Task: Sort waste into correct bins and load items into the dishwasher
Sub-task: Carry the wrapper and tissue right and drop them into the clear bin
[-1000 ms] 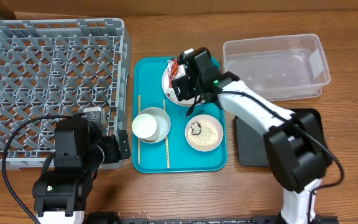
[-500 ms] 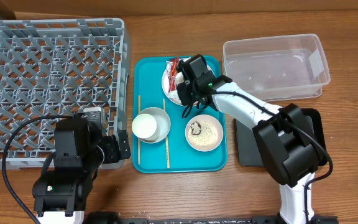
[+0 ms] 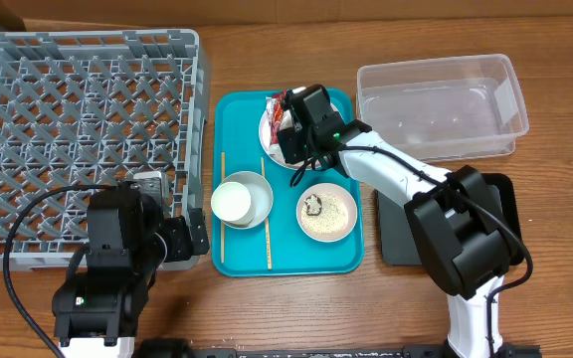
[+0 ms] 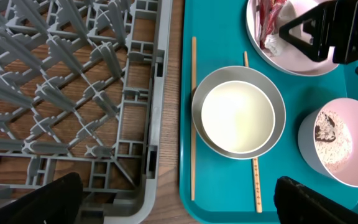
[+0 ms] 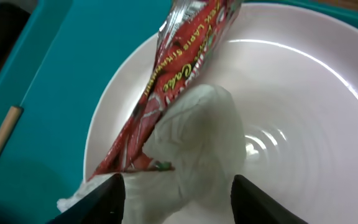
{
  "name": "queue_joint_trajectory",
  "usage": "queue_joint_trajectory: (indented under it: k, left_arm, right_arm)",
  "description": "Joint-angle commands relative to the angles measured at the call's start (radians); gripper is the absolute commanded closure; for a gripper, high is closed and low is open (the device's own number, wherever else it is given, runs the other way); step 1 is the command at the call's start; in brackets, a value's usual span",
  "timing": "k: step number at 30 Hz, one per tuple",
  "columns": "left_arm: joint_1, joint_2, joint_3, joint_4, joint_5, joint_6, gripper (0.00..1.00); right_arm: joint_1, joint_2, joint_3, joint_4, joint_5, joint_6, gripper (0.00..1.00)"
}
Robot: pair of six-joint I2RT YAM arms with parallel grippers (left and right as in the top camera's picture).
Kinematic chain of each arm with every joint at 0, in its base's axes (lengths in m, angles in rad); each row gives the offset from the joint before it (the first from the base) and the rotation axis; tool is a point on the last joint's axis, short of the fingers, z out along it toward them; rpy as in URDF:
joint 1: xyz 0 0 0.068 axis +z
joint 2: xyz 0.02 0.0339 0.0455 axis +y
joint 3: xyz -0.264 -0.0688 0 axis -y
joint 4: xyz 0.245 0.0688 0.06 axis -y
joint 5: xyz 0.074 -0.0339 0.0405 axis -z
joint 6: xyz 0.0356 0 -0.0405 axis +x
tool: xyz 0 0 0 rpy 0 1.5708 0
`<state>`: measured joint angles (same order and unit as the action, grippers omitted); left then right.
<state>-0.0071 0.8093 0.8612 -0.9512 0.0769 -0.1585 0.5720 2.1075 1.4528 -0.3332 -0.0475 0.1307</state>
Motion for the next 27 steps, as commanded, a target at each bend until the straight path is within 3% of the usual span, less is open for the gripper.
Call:
queue_joint_trajectory:
  k: [1, 9, 17, 27]
  left_arm:
    - [-0.006, -0.006, 0.021, 0.0, -0.006, -0.006, 0.0]
    - [-0.006, -0.006, 0.021, -0.006, -0.006, -0.006, 0.0]
    - [-0.006, -0.006, 0.021, -0.013, -0.006, -0.006, 0.0]
    - [-0.006, -0.006, 0.021, -0.013, -0.006, -0.006, 0.0]
  right_arm:
    - [0.002, -0.001, -0.006, 0.023, 0.002, 0.008, 0.44]
    - [0.002, 0.028, -0.029, 0.048, 0.002, 0.039, 0.51]
    - [-0.006, -0.011, 0.013, -0.027, 0.019, 0.038, 0.94]
    - [-0.124, -0.299, 0.075, -0.16, 0.137, 0.038, 0.96]
